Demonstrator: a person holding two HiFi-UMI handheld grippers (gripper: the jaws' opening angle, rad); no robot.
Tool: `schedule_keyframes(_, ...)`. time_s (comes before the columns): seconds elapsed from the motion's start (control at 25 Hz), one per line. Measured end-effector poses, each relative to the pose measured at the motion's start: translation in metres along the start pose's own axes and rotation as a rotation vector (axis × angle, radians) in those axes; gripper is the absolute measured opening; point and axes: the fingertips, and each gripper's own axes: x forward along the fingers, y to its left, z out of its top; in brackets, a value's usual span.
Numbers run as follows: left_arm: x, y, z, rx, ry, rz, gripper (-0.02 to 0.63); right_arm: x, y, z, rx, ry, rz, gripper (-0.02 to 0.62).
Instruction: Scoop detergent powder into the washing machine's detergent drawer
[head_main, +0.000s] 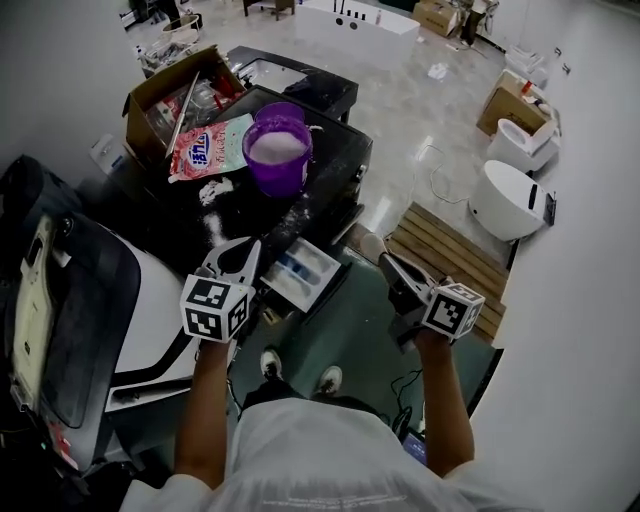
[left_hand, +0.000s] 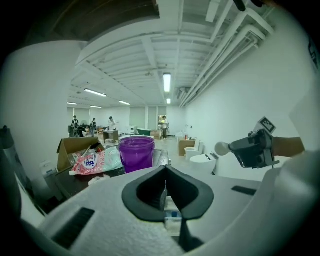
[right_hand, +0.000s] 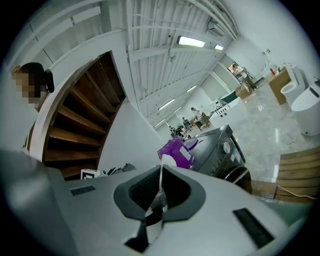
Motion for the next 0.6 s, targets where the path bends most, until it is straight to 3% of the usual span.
schedule_keyframes(0.28,-0.006,0.001,-0.013,-0.005,0.017,-0.011,0.009,0.025,0.003,-0.028,-0.049,0.099,0.014,0.012)
schedule_keyframes(0.6,-0.004,0.021,-0.03,-0.025,0.027,-0.046,0.009,0.068,-0.009,-0.084,-0.141,0.281,-0.008,0.012)
